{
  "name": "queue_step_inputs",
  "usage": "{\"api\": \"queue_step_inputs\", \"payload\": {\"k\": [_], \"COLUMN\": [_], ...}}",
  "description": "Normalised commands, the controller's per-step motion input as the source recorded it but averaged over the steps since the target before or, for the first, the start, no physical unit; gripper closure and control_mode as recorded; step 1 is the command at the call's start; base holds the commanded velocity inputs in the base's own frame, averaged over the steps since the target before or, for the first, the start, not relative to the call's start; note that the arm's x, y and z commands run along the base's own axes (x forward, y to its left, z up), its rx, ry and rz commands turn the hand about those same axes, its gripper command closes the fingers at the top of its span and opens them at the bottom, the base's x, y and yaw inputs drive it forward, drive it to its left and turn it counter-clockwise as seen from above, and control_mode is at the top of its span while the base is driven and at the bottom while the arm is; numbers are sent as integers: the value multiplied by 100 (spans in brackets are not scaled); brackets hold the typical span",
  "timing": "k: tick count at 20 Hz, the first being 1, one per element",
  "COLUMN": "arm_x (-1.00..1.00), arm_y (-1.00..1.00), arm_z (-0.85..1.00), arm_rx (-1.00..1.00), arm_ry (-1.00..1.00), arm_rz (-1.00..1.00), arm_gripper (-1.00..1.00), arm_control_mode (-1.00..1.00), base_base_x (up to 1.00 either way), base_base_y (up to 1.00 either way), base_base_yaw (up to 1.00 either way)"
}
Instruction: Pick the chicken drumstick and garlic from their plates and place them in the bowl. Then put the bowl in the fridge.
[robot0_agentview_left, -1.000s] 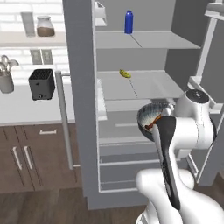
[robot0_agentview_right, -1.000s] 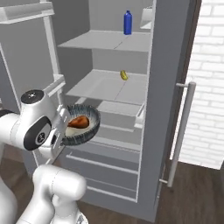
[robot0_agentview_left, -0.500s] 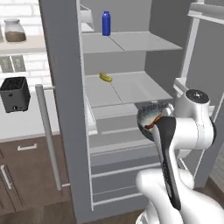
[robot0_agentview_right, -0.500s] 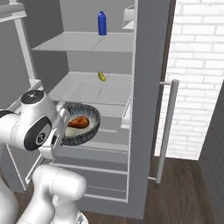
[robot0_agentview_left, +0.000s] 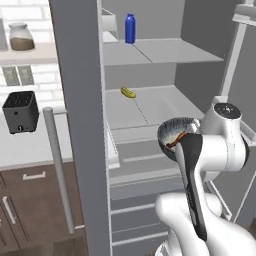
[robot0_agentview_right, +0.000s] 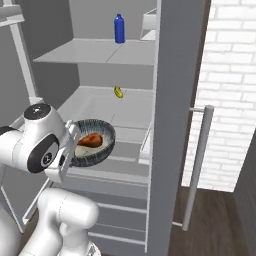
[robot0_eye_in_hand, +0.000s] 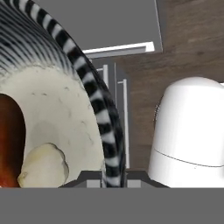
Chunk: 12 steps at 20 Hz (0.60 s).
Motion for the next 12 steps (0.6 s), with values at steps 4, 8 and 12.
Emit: {"api": "queue_step_inputs", "payload": {"k": [4,8,12], "arm_x": [0,0,0], "arm_y": [0,0,0], "arm_z": [0,0,0], "arm_rx": [0,0,0], "arm_ry": [0,0,0], "arm_rz": [0,0,0], "arm_gripper": [100,100,100], "arm_control_mode": [100,100,100], "base_base_x": [46,11,54], "base_base_y": [-29,-37,1], "base_base_yaw": [14,5,-1]}}
